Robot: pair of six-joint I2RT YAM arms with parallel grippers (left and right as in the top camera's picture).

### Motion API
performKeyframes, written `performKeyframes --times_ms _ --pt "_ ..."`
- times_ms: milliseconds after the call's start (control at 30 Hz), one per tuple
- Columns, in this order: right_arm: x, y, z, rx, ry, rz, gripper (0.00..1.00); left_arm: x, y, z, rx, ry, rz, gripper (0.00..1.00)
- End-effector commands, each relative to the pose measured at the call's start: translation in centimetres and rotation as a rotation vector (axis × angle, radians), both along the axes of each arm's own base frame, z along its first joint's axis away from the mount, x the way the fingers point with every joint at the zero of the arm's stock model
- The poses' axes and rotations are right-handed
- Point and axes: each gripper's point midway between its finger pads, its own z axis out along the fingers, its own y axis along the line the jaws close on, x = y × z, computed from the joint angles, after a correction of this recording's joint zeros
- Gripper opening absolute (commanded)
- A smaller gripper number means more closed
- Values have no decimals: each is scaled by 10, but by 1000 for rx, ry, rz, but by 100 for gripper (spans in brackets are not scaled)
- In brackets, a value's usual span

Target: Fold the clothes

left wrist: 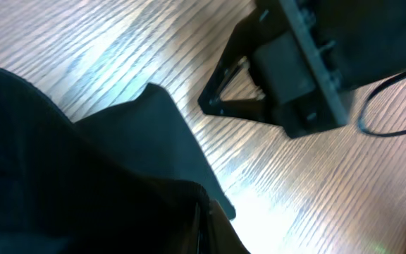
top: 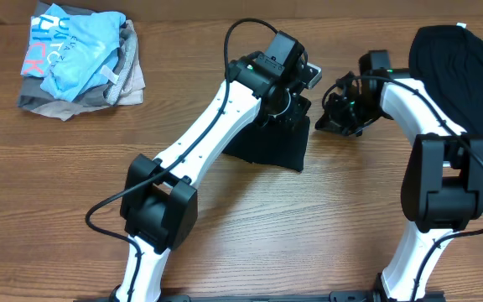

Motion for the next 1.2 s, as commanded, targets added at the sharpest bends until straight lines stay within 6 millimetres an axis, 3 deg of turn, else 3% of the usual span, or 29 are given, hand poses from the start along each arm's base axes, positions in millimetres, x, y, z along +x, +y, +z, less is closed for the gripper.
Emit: performKeyframes --times_ms 0,200,233,333,400,467,600,667,733,833,967,1167 --pt "8 -17 7 50 -24 -45 4 -2 -24 4 -77 13 -18 4" --pt "25 -47 24 102 -79 -109 4 -4 -43 9 -113 -23 -42 4" --pt "27 -50 28 120 -92 -112 4 -5 -45 10 -117 -21 -45 13" --pt "31 -60 37 148 -111 -129 4 -7 -47 10 -119 -23 -50 97" --pt "32 -66 42 158 -120 -131 6 -6 -49 14 -133 -30 -52 100" --pt "32 -70 44 157 -121 -137 10 3 -48 31 -166 -45 -27 100" --pt "29 -70 47 162 -127 -119 17 30 -27 96 -241 -125 53 100" --pt "25 -64 49 169 -127 -89 22 46 -2 140 -282 -177 118 100" --pt "21 -51 49 174 -125 -44 27 60 27 170 -307 -208 188 100" --pt "13 -25 48 175 -125 47 38 78 75 196 -318 -225 301 100" --pt "1 9 42 138 -58 90 45 91 128 187 -273 -185 408 100" --pt "-15 44 19 -77 105 -34 45 85 162 148 -111 -117 460 100"
